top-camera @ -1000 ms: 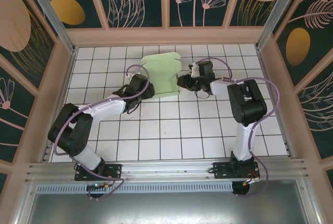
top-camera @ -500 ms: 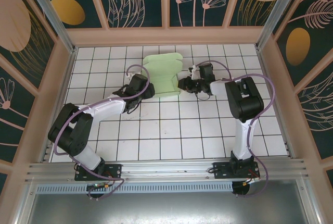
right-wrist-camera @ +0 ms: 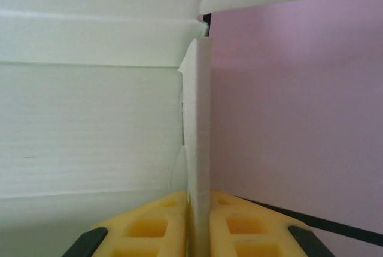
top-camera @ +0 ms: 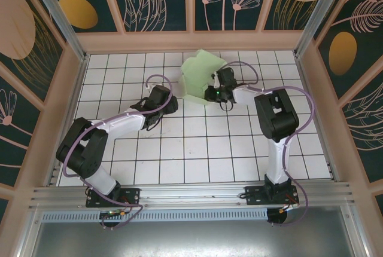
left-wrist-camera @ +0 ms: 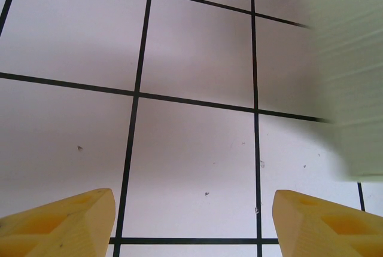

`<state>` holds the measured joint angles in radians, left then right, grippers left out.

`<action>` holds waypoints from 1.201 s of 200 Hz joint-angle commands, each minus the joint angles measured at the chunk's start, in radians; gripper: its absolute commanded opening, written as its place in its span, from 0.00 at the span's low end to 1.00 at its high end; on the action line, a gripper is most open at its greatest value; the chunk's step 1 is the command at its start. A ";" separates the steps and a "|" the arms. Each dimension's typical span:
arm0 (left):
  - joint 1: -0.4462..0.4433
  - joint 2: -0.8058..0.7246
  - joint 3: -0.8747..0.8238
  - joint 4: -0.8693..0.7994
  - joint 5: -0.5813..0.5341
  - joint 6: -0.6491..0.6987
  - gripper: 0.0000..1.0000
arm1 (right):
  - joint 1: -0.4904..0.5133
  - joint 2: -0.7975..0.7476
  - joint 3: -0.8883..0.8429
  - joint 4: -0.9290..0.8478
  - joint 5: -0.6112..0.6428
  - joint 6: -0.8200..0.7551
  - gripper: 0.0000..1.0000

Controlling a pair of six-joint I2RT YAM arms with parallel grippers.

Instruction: Fold the paper box

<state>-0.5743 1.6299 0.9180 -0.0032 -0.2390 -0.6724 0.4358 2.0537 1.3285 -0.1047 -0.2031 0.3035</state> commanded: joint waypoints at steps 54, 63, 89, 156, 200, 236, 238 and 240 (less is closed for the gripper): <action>0.005 -0.004 -0.019 0.029 -0.010 -0.007 0.70 | 0.143 0.095 0.199 -0.359 0.634 -0.243 0.00; 0.004 -0.004 -0.021 0.031 -0.009 -0.009 0.70 | 0.152 0.104 0.205 -0.375 0.658 -0.268 0.00; 0.006 0.001 -0.020 0.037 -0.005 -0.009 0.70 | 0.162 0.145 0.210 -0.405 0.676 -0.303 0.00; 0.006 0.005 -0.023 0.040 -0.007 -0.007 0.70 | 0.187 0.385 0.321 -0.583 0.646 -0.261 0.00; 0.007 0.000 -0.028 0.037 -0.020 -0.006 0.70 | 0.184 0.240 0.227 -0.419 0.497 -0.250 0.00; 0.011 -0.011 -0.031 0.037 -0.027 -0.007 0.70 | 0.201 0.072 0.146 -0.342 0.432 -0.321 0.00; 0.012 -0.013 -0.031 0.037 -0.028 -0.008 0.70 | 0.201 0.067 0.142 -0.342 0.433 -0.324 0.00; 0.012 -0.014 -0.033 0.038 -0.028 -0.009 0.70 | 0.199 0.064 0.138 -0.343 0.433 -0.326 0.00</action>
<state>-0.5739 1.6299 0.9012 0.0185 -0.2440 -0.6735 0.6144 2.1521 1.5425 -0.3805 0.3653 0.0242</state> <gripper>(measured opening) 0.705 0.073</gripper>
